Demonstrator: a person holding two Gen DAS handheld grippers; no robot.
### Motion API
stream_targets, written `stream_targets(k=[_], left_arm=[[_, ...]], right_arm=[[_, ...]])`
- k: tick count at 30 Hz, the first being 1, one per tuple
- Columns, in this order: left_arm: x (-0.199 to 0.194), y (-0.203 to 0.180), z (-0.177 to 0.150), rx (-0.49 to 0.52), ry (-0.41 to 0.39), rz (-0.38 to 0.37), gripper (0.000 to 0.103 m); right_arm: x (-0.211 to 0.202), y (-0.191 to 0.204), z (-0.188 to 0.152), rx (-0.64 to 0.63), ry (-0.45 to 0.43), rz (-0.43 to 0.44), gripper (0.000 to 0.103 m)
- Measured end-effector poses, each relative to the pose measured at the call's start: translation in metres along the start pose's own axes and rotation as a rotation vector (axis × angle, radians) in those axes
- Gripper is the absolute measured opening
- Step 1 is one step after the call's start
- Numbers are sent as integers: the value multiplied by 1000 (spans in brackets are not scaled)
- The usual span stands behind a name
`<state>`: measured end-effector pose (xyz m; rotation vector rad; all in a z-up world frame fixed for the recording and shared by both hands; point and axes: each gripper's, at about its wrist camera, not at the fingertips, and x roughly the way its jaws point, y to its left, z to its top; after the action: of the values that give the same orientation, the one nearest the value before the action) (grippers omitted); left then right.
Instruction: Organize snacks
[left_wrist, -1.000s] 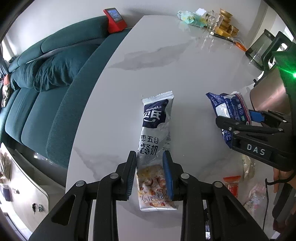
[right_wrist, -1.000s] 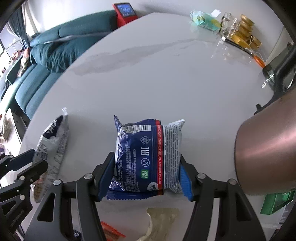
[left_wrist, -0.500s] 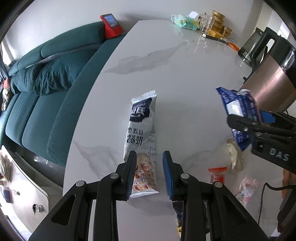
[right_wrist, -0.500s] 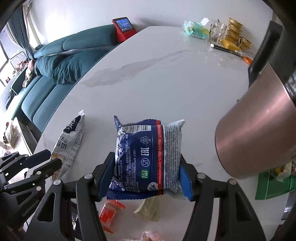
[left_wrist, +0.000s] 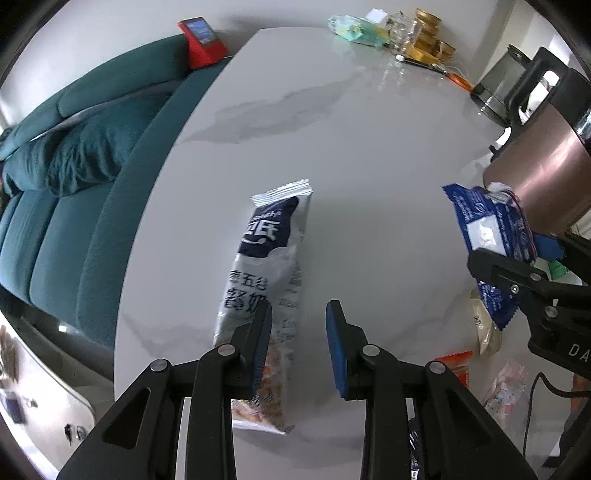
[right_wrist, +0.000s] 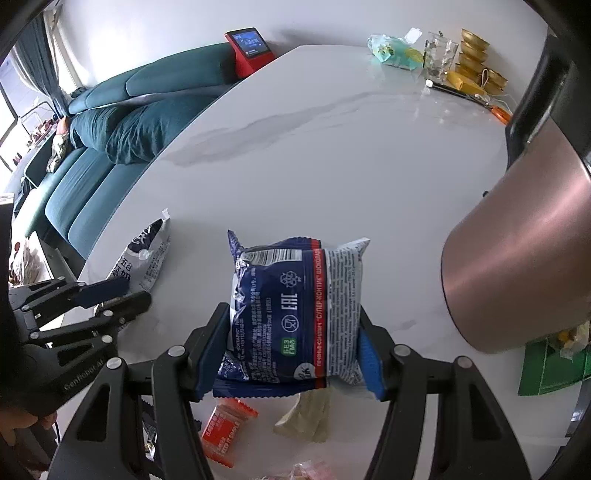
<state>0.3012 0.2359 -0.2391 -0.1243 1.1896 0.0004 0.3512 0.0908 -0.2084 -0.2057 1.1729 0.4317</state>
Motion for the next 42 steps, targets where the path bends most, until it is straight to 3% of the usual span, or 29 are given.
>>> stream_targets(k=[3,8,14,20,22,24,25,33,35,39,42], left_arm=[[0,0,4,-1,12,-12,29],[-13,2,8,5,-21,12,52],[-12,19,12,-10,-17,52,53],[14,24,13,11,65,13,53],[17,24,13,17,51,29,53],[17,27,14,1,35,36,45],[16,28,13,-4,27,28,36],[13,26,12,20,17,21,28],[6,24,12,17,-9,11,11],[4,14,11,48,0,27,11],[5,15,10,31,17,-20,11]], right_arm=[[1,0,1,-5,2,4,94],[4,3,3,-7,8,9,94],[8,2,5,-5,15,18,94],[12,0,6,-4,22,22,94],[13,0,6,-6,25,22,94],[13,0,6,-8,27,21,94],[13,-1,6,-8,27,19,94],[16,-4,5,7,30,26,94],[15,-5,5,11,30,30,94],[14,-8,4,17,27,39,94],[12,-9,3,17,23,42,94]])
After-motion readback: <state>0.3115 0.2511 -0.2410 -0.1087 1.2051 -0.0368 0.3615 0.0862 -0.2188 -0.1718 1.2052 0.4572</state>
